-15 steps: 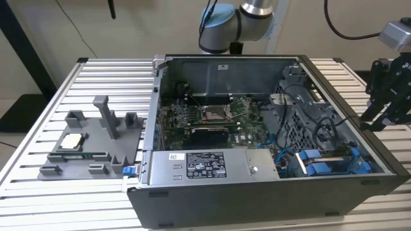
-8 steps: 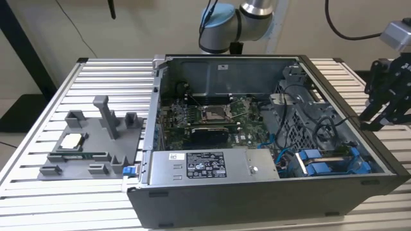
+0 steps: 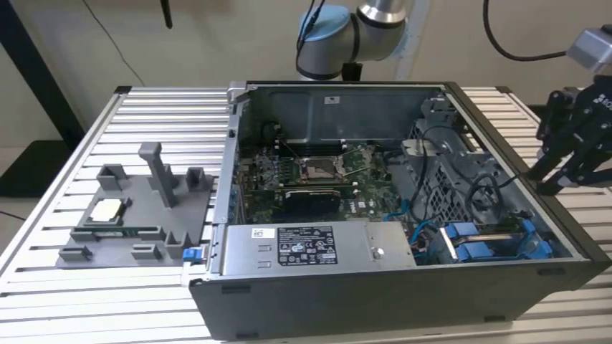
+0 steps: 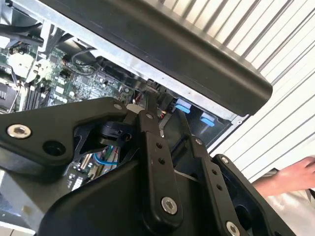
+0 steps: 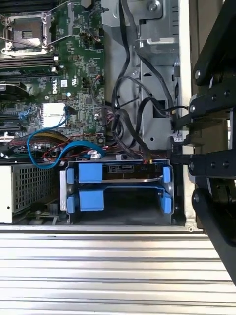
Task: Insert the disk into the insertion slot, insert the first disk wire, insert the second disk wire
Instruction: 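Insert the second disk wire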
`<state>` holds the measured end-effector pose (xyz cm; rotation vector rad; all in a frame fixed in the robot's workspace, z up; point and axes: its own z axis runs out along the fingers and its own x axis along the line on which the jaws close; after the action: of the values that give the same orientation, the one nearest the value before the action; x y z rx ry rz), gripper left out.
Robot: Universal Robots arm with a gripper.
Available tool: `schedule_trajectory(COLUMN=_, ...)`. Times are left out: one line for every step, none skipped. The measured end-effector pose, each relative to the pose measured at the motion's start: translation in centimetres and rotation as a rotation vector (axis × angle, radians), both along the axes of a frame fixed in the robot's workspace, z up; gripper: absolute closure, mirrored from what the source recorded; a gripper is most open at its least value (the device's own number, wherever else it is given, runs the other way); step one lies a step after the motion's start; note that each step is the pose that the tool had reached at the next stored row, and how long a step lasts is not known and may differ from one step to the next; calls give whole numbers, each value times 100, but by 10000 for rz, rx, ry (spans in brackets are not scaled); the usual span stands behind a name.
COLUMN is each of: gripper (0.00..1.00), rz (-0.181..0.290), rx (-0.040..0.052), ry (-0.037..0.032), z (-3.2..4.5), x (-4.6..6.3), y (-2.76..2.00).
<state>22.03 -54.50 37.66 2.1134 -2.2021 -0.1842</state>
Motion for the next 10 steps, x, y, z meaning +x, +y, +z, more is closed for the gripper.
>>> schedule_trajectory(gripper=67, rz=-2, rx=35, ry=47, z=-1, x=0, y=0)
schedule_trajectory(gripper=67, rz=-4, rx=82, ry=88, z=-3, x=1, y=0)
schedule_trajectory(gripper=67, rz=-6, rx=138, ry=123, z=-4, x=1, y=0)
schedule_trajectory(gripper=67, rz=-5, rx=212, ry=138, z=-6, x=3, y=0)
schedule_trajectory(gripper=67, rz=-4, rx=300, ry=142, z=-9, x=16, y=-2)
schedule_trajectory(gripper=67, rz=-4, rx=346, ry=152, z=-14, x=43, y=-5)
schedule_trajectory(gripper=67, rz=-4, rx=376, ry=164, z=-21, x=72, y=-8)
schedule_trajectory(gripper=67, rz=-4, rx=397, ry=180, z=-27, x=104, y=-10)
schedule_trajectory(gripper=67, rz=-4, rx=415, ry=205, z=-35, x=124, y=-14)
schedule_trajectory(gripper=67, rz=-4, rx=421, ry=244, z=-42, x=132, y=-19)
